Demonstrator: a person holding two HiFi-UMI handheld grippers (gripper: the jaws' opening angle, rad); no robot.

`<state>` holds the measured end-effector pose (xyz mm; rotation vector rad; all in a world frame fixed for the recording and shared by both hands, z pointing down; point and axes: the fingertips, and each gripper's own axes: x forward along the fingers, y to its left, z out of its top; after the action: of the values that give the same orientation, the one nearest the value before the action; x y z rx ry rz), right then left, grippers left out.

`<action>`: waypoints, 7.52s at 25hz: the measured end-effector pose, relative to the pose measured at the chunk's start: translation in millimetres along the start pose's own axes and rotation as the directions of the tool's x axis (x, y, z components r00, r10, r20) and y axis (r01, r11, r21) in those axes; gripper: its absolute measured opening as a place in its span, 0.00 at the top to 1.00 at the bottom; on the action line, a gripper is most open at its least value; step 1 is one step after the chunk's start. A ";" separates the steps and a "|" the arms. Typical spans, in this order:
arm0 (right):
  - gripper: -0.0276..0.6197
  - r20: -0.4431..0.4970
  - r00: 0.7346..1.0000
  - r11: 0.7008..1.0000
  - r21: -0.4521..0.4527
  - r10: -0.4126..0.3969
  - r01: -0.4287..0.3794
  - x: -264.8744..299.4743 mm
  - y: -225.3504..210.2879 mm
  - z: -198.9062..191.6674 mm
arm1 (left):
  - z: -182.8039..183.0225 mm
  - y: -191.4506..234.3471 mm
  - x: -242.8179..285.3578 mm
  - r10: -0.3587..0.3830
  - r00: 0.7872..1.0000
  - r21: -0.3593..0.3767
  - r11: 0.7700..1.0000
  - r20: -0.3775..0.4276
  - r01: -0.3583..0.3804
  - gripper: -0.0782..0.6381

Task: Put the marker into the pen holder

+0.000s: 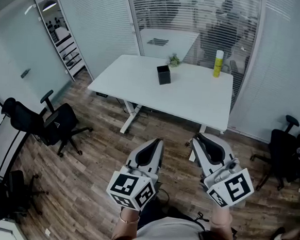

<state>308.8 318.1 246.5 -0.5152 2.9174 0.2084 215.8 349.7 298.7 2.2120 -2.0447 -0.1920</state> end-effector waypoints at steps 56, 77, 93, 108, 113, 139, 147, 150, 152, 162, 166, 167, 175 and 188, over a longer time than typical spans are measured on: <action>0.87 0.015 0.980 0.977 -0.074 -0.198 0.198 268.9 -111.1 -67.4 | 8.3 232.5 194.9 -0.199 0.979 -0.080 0.977 -0.039 0.195 0.86; 0.87 0.033 0.988 0.988 -0.019 -0.154 0.154 349.0 -215.7 -103.7 | 10.7 281.9 320.5 -0.163 0.985 -0.066 0.985 -0.059 0.159 0.86; 0.87 0.004 0.993 0.993 0.002 -0.121 0.121 410.1 -306.5 -143.5 | -1.2 321.0 423.5 -0.124 0.989 -0.069 0.991 -0.081 0.118 0.86; 0.87 -0.034 0.996 0.997 -0.005 -0.082 0.082 450.6 -336.5 -169.2 | -7.7 348.6 459.6 -0.082 0.989 -0.042 0.996 -0.123 0.078 0.86; 0.87 -0.045 0.994 0.995 -0.004 -0.095 0.095 464.3 -339.0 -182.4 | -5.6 361.1 469.4 -0.106 0.986 -0.042 0.994 -0.126 0.101 0.86; 0.87 -0.163 0.959 0.971 0.023 -0.231 0.237 526.8 -381.8 -266.9 | -3.2 411.4 526.6 -0.248 0.955 -0.055 0.969 -0.163 0.242 0.86; 0.87 -0.212 0.945 0.964 0.036 -0.250 0.264 529.4 -389.9 -300.2 | -8.4 418.2 532.8 -0.255 0.951 -0.062 0.967 -0.177 0.248 0.86; 0.87 -0.231 0.942 0.964 0.047 -0.243 0.261 531.8 -391.4 -310.6 | -10.3 421.4 535.8 -0.255 0.950 -0.069 0.967 -0.181 0.246 0.86; 0.87 -0.244 0.940 0.965 0.051 -0.238 0.258 532.7 -391.5 -316.3 | -11.3 422.4 536.7 -0.253 0.950 -0.073 0.967 -0.182 0.244 0.86; 0.87 -0.330 0.921 0.969 0.053 -0.209 0.240 537.3 -391.4 -347.0 | -16.7 426.6 545.4 -0.260 0.948 -0.086 0.965 -0.185 0.248 0.86; 0.87 -0.368 0.909 0.972 0.055 -0.193 0.228 537.7 -391.4 -359.1 | -20.4 427.0 548.7 -0.260 0.947 -0.092 0.965 -0.186 0.247 0.86; 0.87 -0.376 0.907 0.972 0.056 -0.191 0.228 537.4 -391.4 -360.6 | -20.6 426.1 548.8 -0.262 0.947 -0.093 0.964 -0.186 0.248 0.86; 0.87 -0.444 0.880 0.973 0.068 -0.169 0.221 536.4 -390.6 -377.9 | -26.9 420.0 551.7 -0.277 0.939 -0.100 0.960 -0.203 0.261 0.86; 0.87 -0.523 0.841 0.977 0.070 -0.138 0.203 541.0 -384.8 -403.1 | -35.8 424.1 550.7 -0.270 0.936 -0.112 0.962 -0.224 0.250 0.86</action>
<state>-115.0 -283.6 494.5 -0.9348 3.3357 -0.1646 -151.3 -232.2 403.2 2.3210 -1.5917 -0.0304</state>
